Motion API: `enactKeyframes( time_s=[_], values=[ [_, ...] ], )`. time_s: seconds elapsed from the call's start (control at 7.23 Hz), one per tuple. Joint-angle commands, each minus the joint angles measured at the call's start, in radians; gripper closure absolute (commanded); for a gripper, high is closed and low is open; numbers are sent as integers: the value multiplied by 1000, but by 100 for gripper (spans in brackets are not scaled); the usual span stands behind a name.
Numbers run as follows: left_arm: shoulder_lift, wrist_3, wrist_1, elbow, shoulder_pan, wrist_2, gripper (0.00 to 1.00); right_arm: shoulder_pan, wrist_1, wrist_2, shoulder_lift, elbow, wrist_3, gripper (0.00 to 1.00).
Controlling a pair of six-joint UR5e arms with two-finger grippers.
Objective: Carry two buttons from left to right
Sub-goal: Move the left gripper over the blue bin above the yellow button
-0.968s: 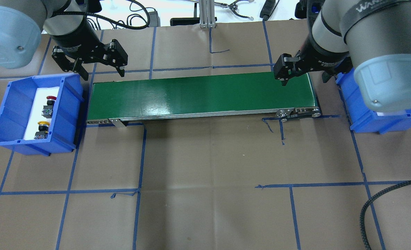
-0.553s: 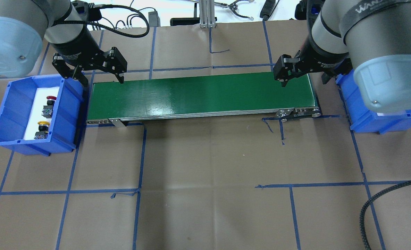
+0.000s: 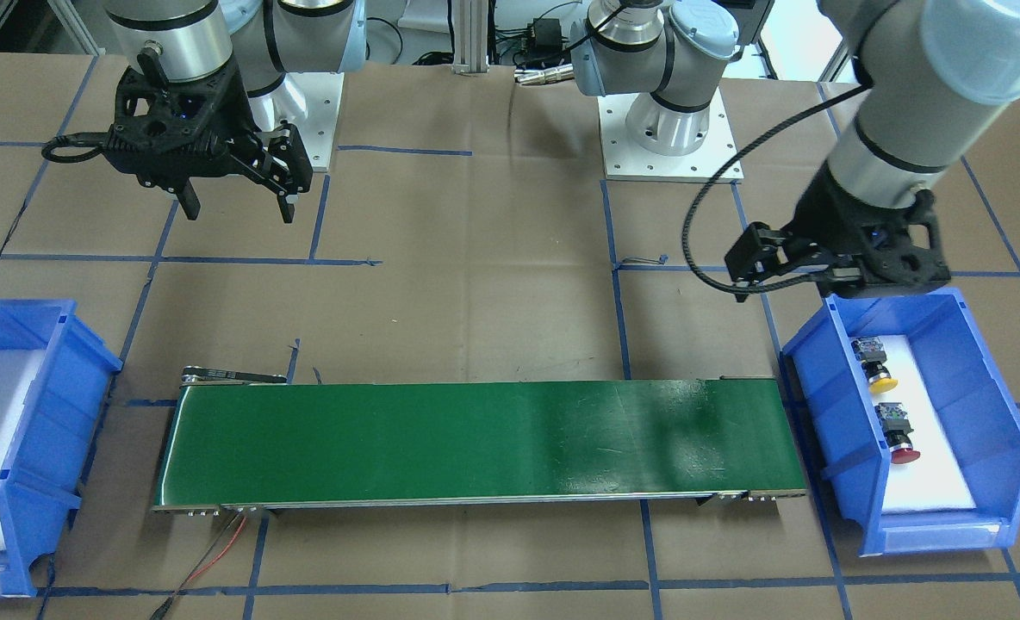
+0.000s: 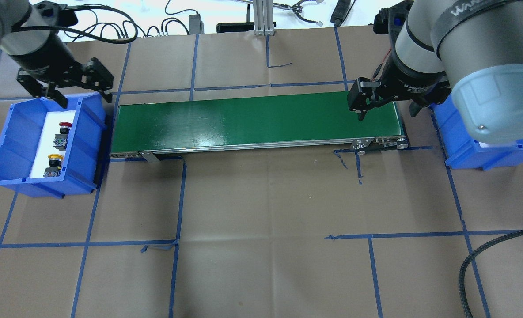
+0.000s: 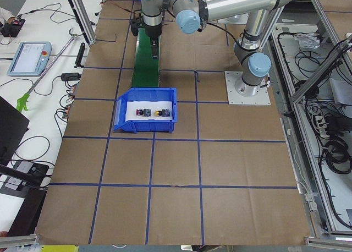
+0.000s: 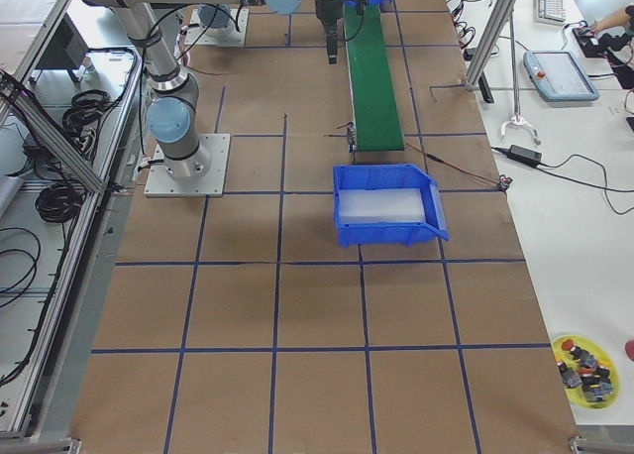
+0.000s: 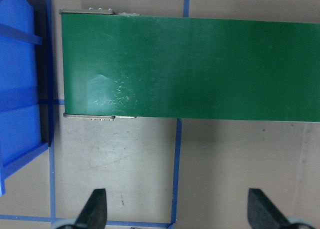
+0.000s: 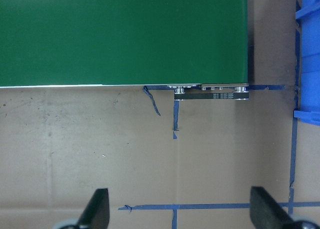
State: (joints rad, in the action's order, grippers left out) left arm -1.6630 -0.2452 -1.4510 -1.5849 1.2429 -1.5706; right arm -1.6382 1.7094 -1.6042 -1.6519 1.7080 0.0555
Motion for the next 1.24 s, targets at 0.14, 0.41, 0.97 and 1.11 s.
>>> enactKeyframes(
  time_s=[0.14,0.41,0.97,1.11],
  values=[
    [-21,-286,-5,-6,-237,0,0,0,-2,29,0,2,1,0],
    [-35,-368,3,-20,-287,0,0,0,1,32,1,2,3,0],
    [-93,-370,198,-117,-292,1,1,0,6,33,1,-2,1,0],
    [-115,-370,318,-194,-292,7,1,0,6,33,1,1,1,0]
  ],
)
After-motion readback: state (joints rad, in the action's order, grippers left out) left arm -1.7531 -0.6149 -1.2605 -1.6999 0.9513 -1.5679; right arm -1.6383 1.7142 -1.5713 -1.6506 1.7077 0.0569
